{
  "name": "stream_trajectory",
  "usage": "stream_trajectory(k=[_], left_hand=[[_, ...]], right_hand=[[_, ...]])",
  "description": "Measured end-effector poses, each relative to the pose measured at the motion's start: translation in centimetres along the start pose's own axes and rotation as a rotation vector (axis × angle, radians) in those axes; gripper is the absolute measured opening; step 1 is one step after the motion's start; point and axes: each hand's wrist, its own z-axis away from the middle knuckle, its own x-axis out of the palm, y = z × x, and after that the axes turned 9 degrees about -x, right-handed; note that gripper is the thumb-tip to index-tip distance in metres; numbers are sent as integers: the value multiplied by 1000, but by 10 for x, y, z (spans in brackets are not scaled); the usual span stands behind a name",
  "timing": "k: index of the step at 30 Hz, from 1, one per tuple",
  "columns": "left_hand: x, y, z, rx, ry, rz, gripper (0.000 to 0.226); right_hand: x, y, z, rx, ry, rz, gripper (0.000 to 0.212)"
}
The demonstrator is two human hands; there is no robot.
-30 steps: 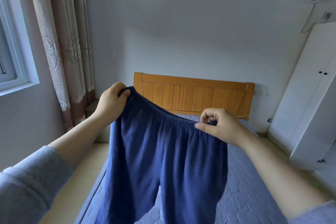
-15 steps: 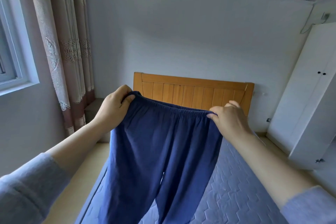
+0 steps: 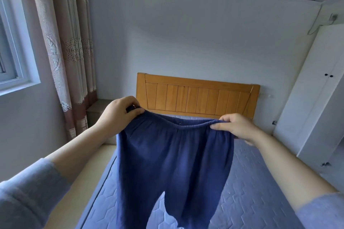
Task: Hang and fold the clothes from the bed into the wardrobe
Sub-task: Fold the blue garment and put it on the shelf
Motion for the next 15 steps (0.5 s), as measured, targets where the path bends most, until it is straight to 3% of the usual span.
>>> stream_trajectory(k=[4, 6, 9, 12, 15], left_hand=[[7, 3, -3, -138, 28, 34, 13], [12, 7, -4, -254, 34, 74, 16], [18, 15, -6, -484, 9, 195, 31], [23, 33, -2, -724, -90, 632, 35], [26, 58, 11, -782, -153, 1022, 28]], right_hand=[[4, 4, 0, 67, 25, -525, 44], [12, 4, -2, 81, 122, -608, 37], [23, 5, -9, 170, 398, -607, 32], [30, -1, -13, 215, 595, -658, 46], [47, -16, -3, 191, 664, -717, 28]])
